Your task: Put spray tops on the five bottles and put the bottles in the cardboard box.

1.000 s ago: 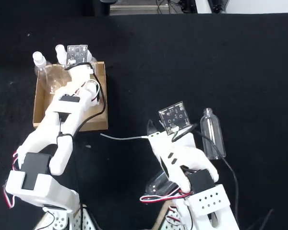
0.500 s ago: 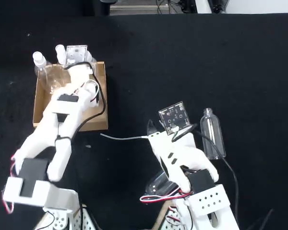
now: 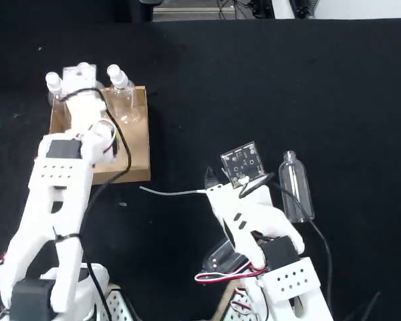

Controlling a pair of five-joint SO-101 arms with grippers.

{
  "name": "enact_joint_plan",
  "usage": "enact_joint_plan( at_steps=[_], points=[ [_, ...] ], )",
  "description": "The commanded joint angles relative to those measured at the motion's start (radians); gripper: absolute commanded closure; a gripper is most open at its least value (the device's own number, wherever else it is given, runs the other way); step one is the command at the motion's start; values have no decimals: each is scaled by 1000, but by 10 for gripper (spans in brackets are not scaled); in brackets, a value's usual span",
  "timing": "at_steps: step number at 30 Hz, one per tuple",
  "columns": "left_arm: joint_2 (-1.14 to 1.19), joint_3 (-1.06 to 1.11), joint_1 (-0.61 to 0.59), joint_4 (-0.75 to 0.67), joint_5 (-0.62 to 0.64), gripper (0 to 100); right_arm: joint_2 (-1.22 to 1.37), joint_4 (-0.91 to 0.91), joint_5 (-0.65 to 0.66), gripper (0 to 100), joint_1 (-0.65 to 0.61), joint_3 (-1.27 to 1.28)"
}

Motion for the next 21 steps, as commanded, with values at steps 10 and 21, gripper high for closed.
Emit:
enact_joint_plan(
  at_steps=[10,21],
  points=[
    [-216,99,50,170,-129,923,-13,241,11,818,161,-277],
    [-287,239,421,127,-252,816,-12,405,226,798,664,-461]
  ],
)
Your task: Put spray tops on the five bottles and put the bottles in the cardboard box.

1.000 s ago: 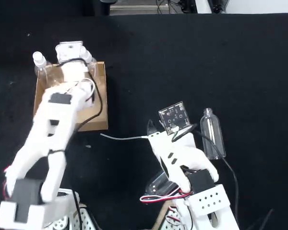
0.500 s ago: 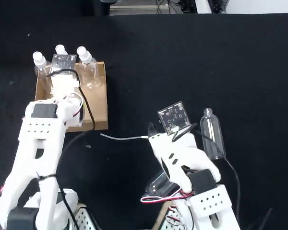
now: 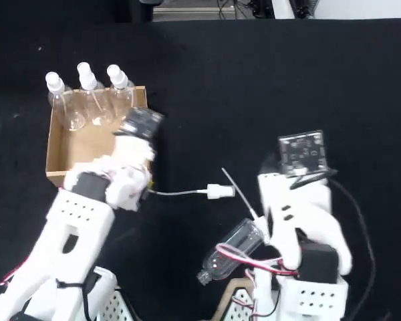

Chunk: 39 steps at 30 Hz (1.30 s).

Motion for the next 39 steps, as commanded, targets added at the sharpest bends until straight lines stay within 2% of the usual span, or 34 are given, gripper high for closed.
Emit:
enact_joint_plan(
  at_steps=[1,3,6,9,12,14,19,32,34,36,39],
  points=[
    [2,2,162,-15,-21,770,-12,-2,74,798,222,-51],
    [18,13,242,-15,-18,706,-12,-29,101,799,347,-38],
    [37,21,360,-25,-17,701,-12,-71,118,800,523,-25],
    [68,5,460,-34,58,696,-12,-80,155,800,632,-21],
    [101,16,530,-126,130,695,-12,-77,170,800,652,-19],
    [129,36,576,-187,135,695,-12,-77,170,800,652,-19],
    [195,8,673,-222,141,695,-12,-77,170,800,646,-19],
    [338,-22,679,-247,143,695,-12,-68,167,800,591,8],
    [341,-21,679,-247,176,695,-12,-71,169,800,580,31],
    [341,-16,653,-247,189,695,-12,-71,169,800,578,44],
    [339,-10,561,-224,126,695,-12,-71,169,800,578,42]
  ],
)
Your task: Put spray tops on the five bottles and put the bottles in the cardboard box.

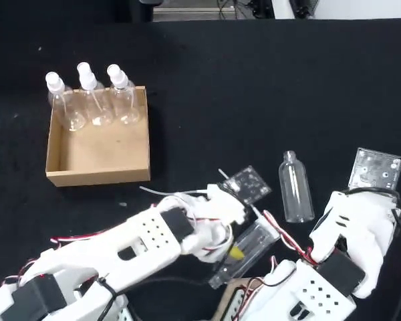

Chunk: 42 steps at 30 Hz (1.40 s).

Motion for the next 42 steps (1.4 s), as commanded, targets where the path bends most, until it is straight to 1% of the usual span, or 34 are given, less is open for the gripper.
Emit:
enact_joint_plan(
  at_steps=[1,4,8,13,17,20,27,28,30,32,35,37,42],
  points=[
    [15,21,-134,35,-78,695,-12,-25,5,800,-18,-13],
    [14,22,-222,77,-138,695,-13,-25,5,800,-18,-16],
    [12,2,-329,109,-157,698,-13,-25,5,800,-18,-15],
    [12,-127,-374,262,-160,699,-13,-25,5,800,-18,-12],
    [12,-208,-352,353,-152,699,-13,-25,5,800,-11,-15],
    [5,-223,-295,362,-137,696,-13,-23,5,800,-9,1],
    [-149,-217,-62,356,58,695,-13,-23,6,800,-11,15],
    [-167,-214,-45,347,72,691,-13,-23,6,800,-11,16],
    [-175,-170,-42,285,101,666,-13,-23,6,800,-11,24],
    [-175,-101,-51,190,129,650,-13,-25,6,800,-14,25],
    [-175,7,-50,25,130,650,-13,-25,6,800,-14,25],
    [-175,48,-53,-44,130,650,-13,-25,6,800,-12,25],
    [-172,65,-51,-72,137,650,-13,-25,6,800,-17,25]
  ],
)
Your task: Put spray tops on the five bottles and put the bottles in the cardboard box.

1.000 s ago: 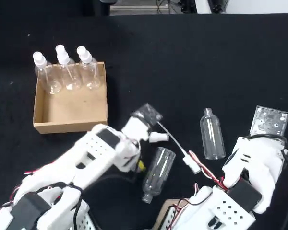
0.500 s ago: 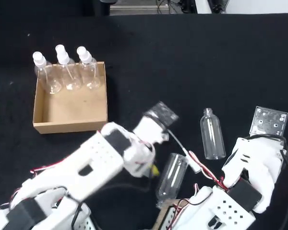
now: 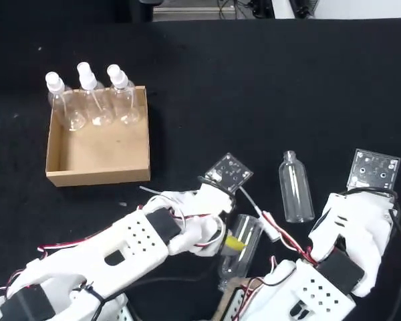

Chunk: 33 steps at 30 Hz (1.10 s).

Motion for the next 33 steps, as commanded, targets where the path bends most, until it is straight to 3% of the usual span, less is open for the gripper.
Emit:
enact_joint_plan(
  at_steps=[1,14,22,27,33],
  points=[
    [-23,-4,7,-38,17,650,-13,-25,6,800,-14,-10],
    [373,-96,7,-123,11,650,-15,-25,6,800,-15,-10],
    [388,-197,-101,89,2,650,-16,-31,6,799,-17,-10],
    [388,-248,-202,215,-132,651,-19,-31,6,800,-17,-10],
    [388,-252,-323,222,-330,651,-21,-31,6,800,-17,-13]
  ],
)
